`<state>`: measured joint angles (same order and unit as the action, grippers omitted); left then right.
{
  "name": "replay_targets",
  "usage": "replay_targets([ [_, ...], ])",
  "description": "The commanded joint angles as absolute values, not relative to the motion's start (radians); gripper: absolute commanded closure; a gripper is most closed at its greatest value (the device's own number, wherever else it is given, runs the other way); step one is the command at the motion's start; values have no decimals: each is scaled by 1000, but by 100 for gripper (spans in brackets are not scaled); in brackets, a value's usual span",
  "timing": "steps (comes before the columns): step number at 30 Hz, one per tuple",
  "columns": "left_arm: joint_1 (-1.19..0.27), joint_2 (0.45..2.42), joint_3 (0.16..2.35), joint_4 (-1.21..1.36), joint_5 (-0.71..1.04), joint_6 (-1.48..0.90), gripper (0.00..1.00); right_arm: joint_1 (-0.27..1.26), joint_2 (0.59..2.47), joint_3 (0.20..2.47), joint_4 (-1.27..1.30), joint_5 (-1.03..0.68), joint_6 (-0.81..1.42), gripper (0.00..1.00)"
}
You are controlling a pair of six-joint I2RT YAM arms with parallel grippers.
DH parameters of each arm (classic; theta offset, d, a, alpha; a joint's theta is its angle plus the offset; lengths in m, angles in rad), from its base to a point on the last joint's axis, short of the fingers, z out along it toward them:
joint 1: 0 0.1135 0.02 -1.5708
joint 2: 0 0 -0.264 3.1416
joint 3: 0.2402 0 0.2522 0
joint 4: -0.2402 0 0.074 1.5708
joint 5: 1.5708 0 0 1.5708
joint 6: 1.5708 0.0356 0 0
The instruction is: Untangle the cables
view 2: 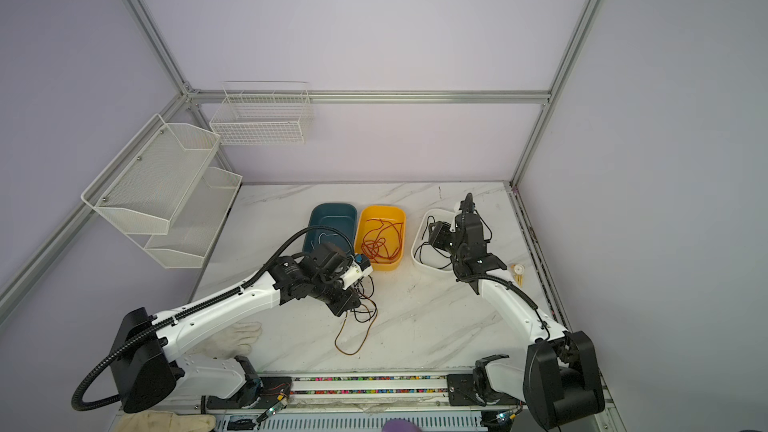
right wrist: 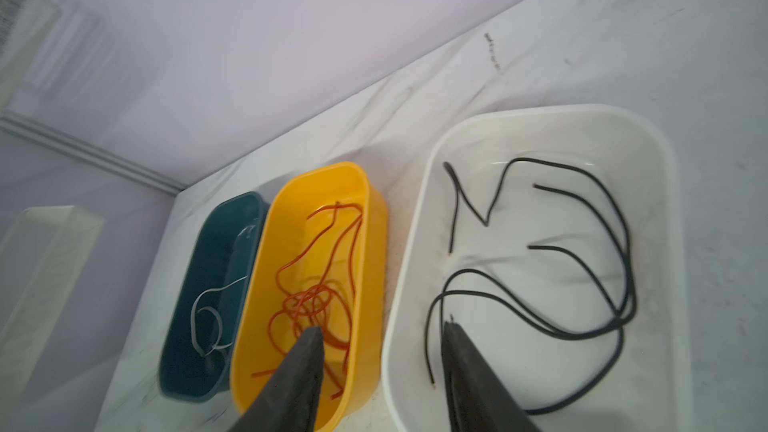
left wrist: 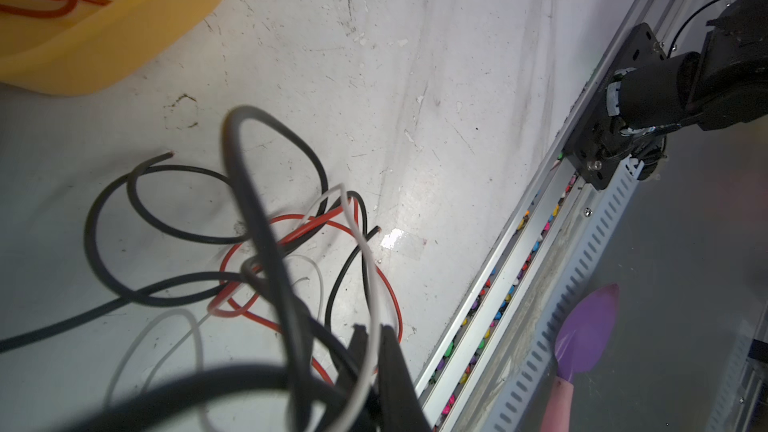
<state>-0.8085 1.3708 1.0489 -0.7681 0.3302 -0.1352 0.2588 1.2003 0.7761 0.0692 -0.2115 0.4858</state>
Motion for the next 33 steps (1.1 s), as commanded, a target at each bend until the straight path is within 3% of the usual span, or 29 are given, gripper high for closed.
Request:
replay_targets([
  [1, -816, 1399, 1102, -759, 434, -114, 86, 281, 1157, 718, 142, -448, 450, 49],
  [5, -815, 1439, 1126, -759, 487, -117, 72, 382, 1087, 643, 205, -491, 430, 48],
  [13, -814, 1358, 1110, -769, 452, -113, 54, 518, 1029, 503, 315, -536, 418, 48],
  [26, -797, 1107, 1047, -836, 109, -159, 40, 709, 1104, 440, 336, -433, 442, 48],
  [33, -782, 910, 950, -789, -146, -209, 30, 814, 1316, 565, 338, -278, 454, 48],
])
